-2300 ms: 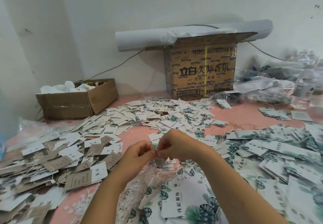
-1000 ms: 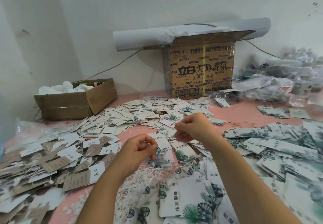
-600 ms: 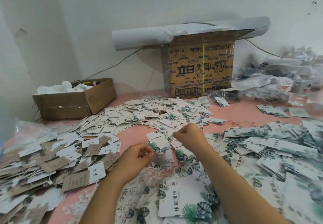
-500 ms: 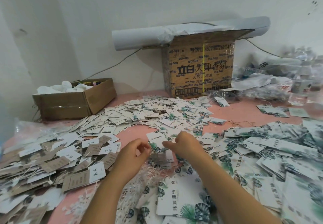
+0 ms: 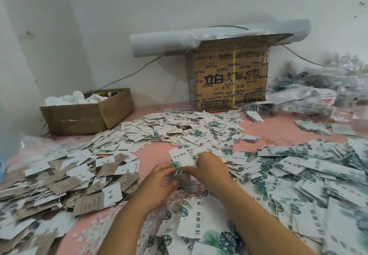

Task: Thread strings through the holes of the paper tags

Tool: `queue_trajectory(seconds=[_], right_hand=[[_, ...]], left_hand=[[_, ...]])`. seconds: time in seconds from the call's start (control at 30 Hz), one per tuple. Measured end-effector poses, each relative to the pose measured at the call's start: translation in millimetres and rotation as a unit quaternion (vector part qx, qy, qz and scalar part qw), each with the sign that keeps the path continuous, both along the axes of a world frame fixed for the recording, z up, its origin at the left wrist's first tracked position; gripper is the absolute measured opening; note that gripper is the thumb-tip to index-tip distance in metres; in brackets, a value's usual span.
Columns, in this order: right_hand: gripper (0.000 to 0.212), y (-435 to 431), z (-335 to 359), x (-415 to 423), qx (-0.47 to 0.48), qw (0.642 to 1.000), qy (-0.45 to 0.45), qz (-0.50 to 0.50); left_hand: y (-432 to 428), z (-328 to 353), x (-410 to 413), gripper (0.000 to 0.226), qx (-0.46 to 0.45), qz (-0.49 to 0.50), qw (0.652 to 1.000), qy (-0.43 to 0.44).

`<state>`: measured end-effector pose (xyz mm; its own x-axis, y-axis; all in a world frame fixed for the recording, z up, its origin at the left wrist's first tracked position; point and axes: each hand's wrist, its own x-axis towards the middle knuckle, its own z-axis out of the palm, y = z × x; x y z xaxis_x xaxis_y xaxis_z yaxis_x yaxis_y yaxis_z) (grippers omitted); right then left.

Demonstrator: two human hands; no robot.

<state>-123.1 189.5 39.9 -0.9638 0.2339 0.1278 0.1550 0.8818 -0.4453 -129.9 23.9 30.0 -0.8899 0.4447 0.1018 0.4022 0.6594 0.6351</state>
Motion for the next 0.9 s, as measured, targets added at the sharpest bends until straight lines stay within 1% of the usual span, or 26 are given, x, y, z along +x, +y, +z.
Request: queue_trajectory(seconds=[0.27,0.67,0.9], right_hand=[[0.051,-3.4,1.8,0.1,0.043,0.999,0.023,0.005],[0.051,-2.2,-0.8,-1.9,0.022,1.000,0.011,0.004],[0.049,-5.4,0.9,-0.3,0.039,0.999,0.035,0.006]], left_hand=[[0.1,-2.3,-2.6,0.048,-0.009,-0.001,1.000,0.015],[-2.1,-4.4,-2.6,0.050,-0.003,-0.006,0.999,0.035],[-2.3,-6.1,-4.2,0.048,-0.002,-0.009,0.999,0.039]])
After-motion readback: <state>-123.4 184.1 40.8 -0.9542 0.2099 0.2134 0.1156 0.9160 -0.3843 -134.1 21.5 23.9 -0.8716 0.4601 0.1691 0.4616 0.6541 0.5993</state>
